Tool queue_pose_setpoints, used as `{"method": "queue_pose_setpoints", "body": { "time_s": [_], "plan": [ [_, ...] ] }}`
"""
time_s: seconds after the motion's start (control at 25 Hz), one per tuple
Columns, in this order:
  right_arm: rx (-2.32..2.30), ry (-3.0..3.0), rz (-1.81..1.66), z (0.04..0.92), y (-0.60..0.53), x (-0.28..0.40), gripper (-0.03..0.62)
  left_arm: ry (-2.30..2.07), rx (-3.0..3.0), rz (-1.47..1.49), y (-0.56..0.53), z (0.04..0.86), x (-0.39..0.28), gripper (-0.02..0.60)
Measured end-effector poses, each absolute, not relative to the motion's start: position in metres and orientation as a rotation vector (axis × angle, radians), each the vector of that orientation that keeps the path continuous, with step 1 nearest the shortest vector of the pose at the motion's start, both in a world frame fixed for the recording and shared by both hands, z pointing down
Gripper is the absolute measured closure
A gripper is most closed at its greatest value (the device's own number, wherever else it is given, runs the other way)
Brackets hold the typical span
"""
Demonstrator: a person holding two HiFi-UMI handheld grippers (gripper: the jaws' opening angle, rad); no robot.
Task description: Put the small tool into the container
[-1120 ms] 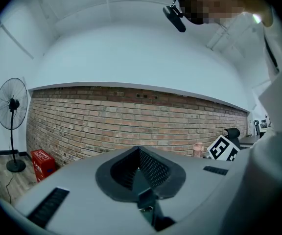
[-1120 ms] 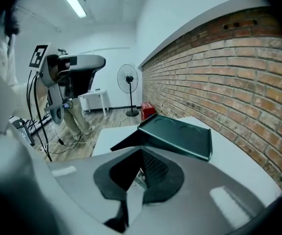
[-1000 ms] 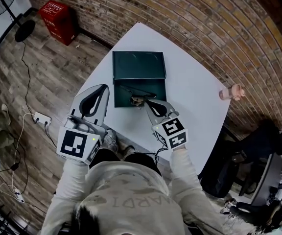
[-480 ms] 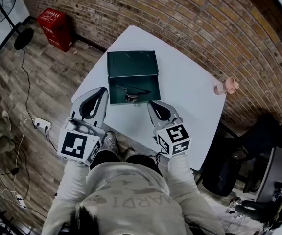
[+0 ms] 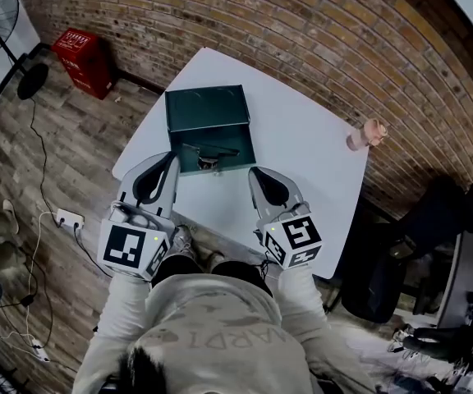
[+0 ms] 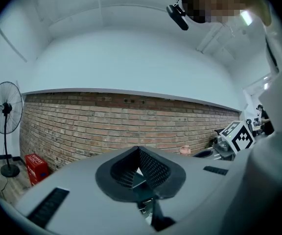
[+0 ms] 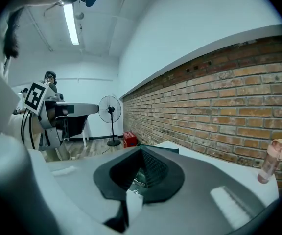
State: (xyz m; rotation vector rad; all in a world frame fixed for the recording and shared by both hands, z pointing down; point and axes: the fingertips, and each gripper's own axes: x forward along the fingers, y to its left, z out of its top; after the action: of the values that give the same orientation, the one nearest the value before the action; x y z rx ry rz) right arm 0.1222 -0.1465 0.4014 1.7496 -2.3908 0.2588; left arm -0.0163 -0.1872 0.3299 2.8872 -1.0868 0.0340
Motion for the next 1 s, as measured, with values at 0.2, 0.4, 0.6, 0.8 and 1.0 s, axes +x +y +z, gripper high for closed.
{"method": "queue_pose_setpoints", "body": {
  "time_s": [0.2,0.4,0.6,0.8,1.0],
  "plan": [
    [1.802,-2.409,0.218,0.384,-0.132,0.129,0.584,-1.070,2.910,0.024,-0.175,0.324,-0.007,0.577],
    [1.833,-2.426,0.180,0.367,-0.120,0.133,0.584,-1.062,2.925,0.023,-0.164,0.318,0.001,0.577],
    [1.866,-2.437,0.115,0.349,-0.111,0.137,0.583,-1.064,2.939,0.017,-0.156,0.314,0.006,0.577],
    [1.876,-2.438,0.067,0.339,-0.103,0.139,0.583,-1.074,2.947,0.013,-0.148,0.311,0.009,0.577],
    [1.888,-2.445,0.036,0.331,-0.098,0.141,0.585,-1.085,2.950,0.010,-0.144,0.308,0.010,0.577]
  ]
}}
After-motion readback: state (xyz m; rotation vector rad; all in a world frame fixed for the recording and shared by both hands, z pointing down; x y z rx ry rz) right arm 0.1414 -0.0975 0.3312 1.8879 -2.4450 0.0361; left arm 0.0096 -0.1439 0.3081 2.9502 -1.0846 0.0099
